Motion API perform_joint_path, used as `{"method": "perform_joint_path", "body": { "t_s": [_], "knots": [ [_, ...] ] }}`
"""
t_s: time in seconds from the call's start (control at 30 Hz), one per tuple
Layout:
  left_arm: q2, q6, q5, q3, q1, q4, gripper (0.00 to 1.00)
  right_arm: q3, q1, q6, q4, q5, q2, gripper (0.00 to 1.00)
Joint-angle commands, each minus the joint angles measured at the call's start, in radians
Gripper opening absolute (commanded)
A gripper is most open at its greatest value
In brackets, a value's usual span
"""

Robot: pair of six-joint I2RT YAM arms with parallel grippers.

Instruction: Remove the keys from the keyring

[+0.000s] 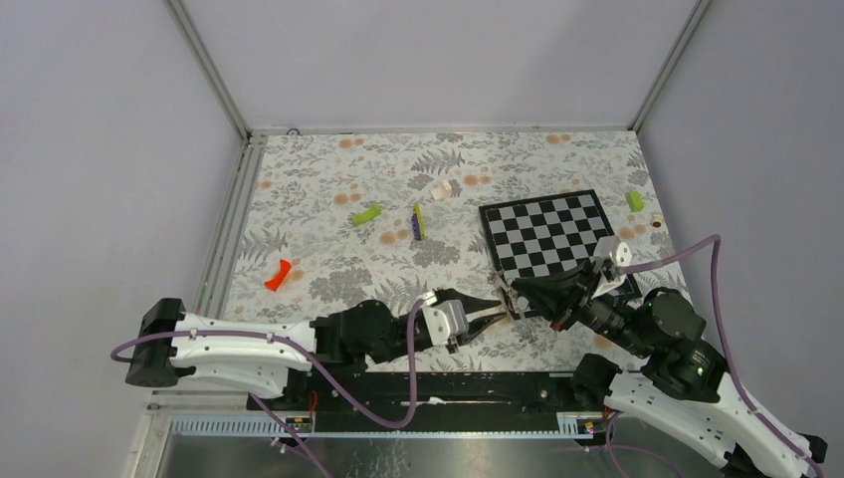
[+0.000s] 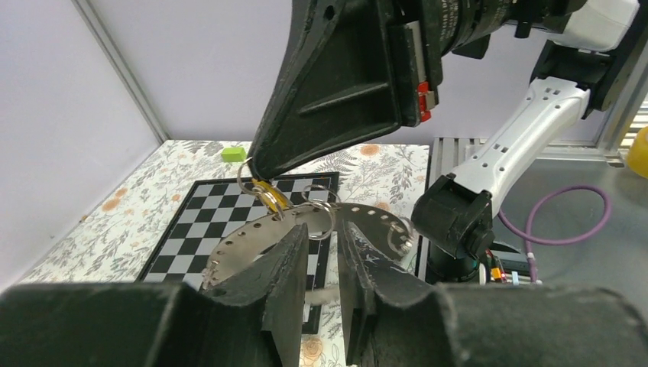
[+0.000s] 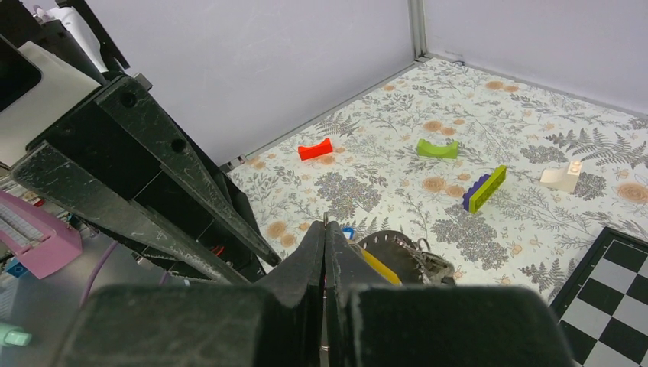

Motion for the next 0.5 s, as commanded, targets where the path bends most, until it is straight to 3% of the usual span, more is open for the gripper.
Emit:
{"method": "perform_joint_path", "body": {
  "t_s": [0.0, 0.47],
  "knots": [
    [0.001, -0.012, -0.066, 0.045, -0.003, 0.065, 0.27, 0.031, -0.003, -0.003, 0.092, -0.029, -0.015, 0.00],
    [0.013, -0.010, -0.139, 0.030, -0.003, 0.131, 0.30, 0.028, -0.003, 0.004, 0.095, -0.070, -0.029, 0.00]
  ]
}}
